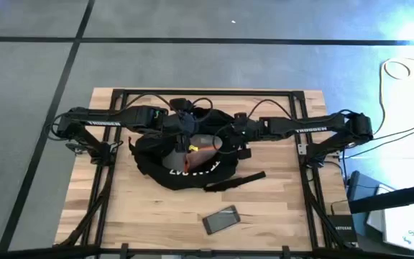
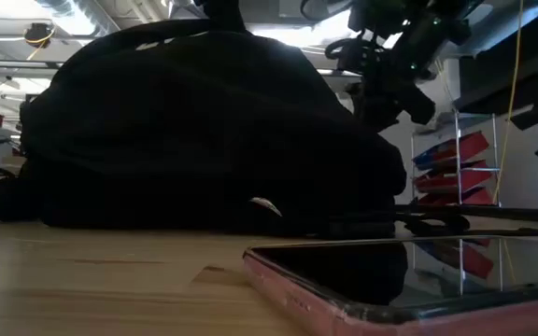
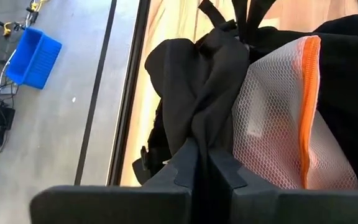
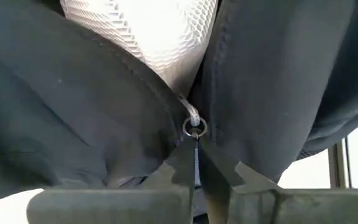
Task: Unpack backpack
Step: Close the black backpack
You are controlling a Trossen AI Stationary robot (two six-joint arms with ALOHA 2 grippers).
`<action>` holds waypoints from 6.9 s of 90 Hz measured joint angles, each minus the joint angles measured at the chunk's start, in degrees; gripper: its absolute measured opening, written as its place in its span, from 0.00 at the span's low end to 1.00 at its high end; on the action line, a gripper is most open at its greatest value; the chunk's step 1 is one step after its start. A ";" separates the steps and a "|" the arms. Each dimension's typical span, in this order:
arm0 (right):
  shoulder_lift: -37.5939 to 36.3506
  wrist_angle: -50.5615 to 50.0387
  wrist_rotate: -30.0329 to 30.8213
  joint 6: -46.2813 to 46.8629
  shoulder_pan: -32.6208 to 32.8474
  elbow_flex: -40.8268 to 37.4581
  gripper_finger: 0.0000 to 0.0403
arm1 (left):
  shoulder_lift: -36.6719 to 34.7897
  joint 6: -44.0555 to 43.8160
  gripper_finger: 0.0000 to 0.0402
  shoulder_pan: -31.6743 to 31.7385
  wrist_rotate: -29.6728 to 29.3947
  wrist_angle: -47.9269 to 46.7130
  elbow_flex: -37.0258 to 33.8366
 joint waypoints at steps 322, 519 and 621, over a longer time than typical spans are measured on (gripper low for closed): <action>-4.60 1.28 1.44 18.23 17.89 -8.50 0.07 | 17.68 -11.33 0.69 -18.48 1.31 45.36 -11.08; -6.34 -1.22 -0.98 19.78 21.00 -8.38 0.08 | 23.45 0.46 0.69 -6.65 23.01 61.55 -11.67; -6.36 -0.59 -0.69 19.06 21.07 -8.39 0.08 | 20.52 13.68 0.00 -12.20 4.76 58.14 -11.45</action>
